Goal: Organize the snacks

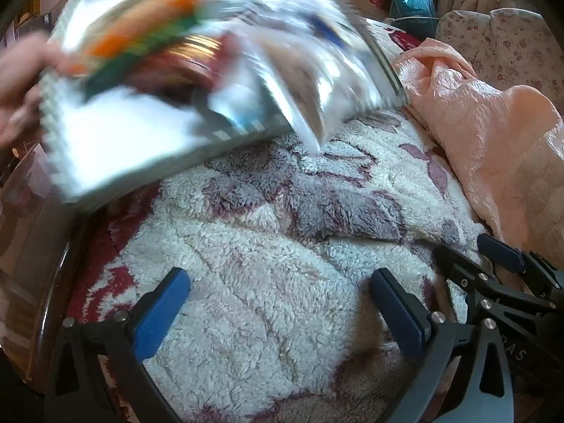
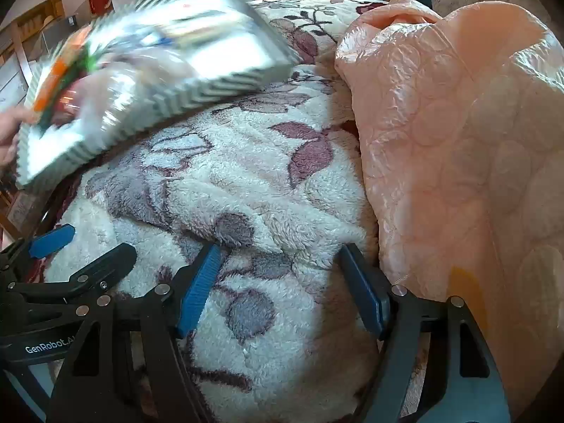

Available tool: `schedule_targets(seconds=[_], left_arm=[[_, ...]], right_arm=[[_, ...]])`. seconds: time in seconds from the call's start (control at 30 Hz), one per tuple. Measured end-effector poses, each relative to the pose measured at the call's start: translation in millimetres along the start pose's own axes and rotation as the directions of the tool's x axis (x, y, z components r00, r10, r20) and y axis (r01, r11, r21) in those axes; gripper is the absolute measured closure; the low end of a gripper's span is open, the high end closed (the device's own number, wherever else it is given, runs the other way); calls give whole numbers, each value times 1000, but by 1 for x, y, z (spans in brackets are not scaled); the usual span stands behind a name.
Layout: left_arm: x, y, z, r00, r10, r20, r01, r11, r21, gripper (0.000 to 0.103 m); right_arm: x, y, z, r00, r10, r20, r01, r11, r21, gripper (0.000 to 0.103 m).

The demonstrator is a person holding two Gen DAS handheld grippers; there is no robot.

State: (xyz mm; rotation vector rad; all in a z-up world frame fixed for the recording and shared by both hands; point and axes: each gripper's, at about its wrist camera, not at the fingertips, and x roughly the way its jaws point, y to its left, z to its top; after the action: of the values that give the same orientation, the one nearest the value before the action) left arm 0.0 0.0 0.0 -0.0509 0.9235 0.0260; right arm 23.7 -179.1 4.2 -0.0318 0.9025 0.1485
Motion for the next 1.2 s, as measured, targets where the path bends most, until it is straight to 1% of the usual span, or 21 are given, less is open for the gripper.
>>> schedule_targets(seconds=[1.2], left_arm=[[0, -1, -1, 1000, -6, -1, 6, 1000, 1, 0]], right_arm=[[1, 0, -3, 1000, 1, -2, -1, 1000, 1, 30]])
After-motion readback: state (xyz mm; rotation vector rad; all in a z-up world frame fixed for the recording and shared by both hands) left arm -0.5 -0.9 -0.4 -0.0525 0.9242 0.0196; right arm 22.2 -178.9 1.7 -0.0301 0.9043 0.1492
